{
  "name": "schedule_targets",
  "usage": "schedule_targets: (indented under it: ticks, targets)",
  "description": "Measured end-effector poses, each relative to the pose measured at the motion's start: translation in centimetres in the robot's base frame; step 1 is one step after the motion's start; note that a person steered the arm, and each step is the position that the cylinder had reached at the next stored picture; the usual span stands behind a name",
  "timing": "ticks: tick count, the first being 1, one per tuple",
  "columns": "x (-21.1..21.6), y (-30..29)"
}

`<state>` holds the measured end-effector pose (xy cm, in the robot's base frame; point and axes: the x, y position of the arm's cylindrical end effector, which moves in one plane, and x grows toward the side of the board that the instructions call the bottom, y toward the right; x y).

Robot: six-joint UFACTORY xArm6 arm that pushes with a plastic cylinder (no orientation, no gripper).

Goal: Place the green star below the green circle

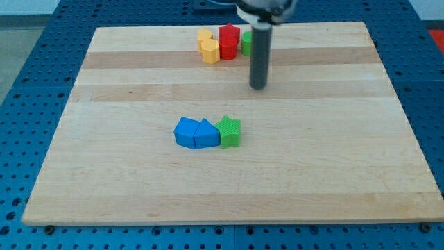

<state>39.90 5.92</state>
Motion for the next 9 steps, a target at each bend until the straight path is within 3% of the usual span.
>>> schedule_targets:
  ticks: [2,3,5,8,9]
  targets:
    - [11.5,1.4]
    - [13.2,-0.7]
    - [12.9,-4.4]
    - [8.7,-5.2]
    - [11.1,-6.8]
